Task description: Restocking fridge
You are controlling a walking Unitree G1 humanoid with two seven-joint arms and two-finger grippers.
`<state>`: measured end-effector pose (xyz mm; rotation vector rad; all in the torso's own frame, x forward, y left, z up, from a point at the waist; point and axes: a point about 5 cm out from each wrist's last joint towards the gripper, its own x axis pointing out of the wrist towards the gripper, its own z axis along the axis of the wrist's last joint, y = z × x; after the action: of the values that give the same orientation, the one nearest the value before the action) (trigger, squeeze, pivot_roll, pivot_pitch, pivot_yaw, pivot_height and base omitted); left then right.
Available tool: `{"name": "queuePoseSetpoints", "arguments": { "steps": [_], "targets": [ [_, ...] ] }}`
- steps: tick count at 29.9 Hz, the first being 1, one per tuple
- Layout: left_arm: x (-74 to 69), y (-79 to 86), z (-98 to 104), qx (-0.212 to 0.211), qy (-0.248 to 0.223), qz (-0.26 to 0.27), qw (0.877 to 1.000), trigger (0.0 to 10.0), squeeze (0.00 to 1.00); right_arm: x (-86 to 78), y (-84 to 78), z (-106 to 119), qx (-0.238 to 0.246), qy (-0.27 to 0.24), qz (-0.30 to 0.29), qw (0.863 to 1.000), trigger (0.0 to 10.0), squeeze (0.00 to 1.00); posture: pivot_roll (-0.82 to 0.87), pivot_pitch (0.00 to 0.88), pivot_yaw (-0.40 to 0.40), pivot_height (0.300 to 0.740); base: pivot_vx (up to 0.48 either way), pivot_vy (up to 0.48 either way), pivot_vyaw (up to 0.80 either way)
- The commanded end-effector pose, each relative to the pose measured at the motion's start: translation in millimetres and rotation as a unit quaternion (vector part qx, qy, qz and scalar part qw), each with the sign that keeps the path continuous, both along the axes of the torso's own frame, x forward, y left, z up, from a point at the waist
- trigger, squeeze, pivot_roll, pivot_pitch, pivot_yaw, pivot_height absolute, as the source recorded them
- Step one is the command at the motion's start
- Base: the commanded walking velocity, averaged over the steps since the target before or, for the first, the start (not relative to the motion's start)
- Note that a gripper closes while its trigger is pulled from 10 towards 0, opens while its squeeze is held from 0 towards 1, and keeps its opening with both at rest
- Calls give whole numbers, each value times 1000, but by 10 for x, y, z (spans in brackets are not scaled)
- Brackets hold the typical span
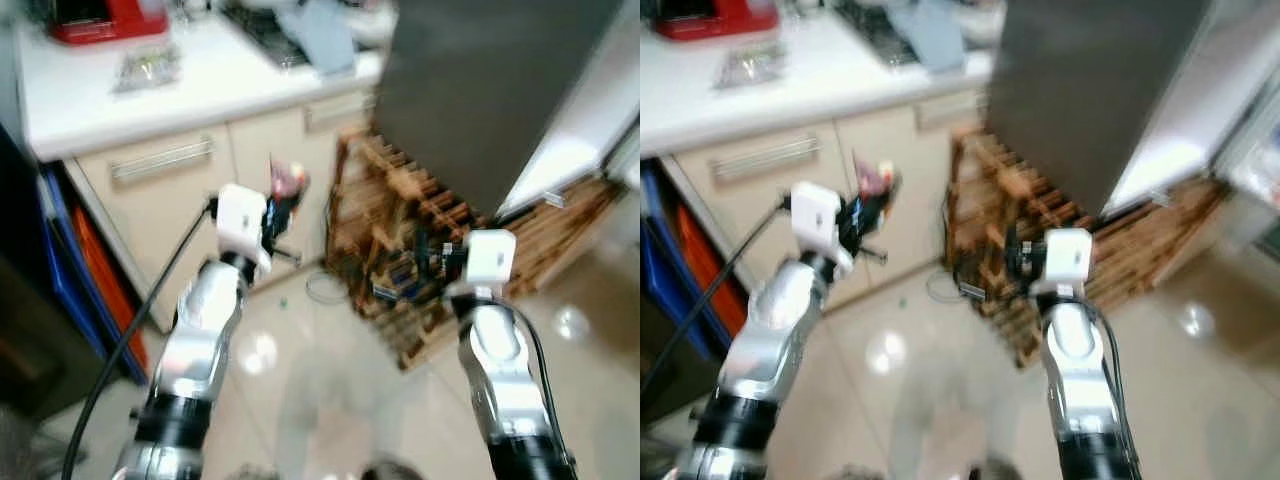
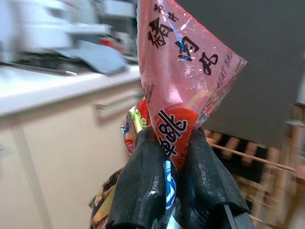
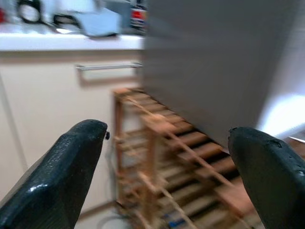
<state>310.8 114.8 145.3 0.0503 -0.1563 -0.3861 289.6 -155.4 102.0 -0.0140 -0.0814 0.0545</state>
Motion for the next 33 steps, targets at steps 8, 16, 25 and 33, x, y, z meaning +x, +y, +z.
{"name": "queuePoseSetpoints", "arguments": {
  "steps": [8, 16, 25, 33],
  "targets": [
    [-27, -204, 43, 21, -29, -38, 999, 10000, 0, -12, -62, 9, -14, 3, -2, 1000, 10000, 0, -128, 0, 8, 740, 0, -455, -746],
    [-3, -288, 83, 24, -40, -54, 997, 10000, 0, 5, 10, 31, -9, -8, 12, 1000, 10000, 0, -125, 0, 10, 740, 162, -409, 0],
    [90, -290, 51, 45, -34, -32, 998, 10000, 0, -1, 39, 10, -12, -6, 18, 1000, 10000, 0, -129, 0, 14, 740, 304, -365, 0],
    [125, -286, 11, 32, -9, -32, 999, 10000, 0, -23, 19, -8, -15, -4, 16, 1000, 10000, 0, -141, 0, 17, 740, 165, -40, 0]
  ]
}}
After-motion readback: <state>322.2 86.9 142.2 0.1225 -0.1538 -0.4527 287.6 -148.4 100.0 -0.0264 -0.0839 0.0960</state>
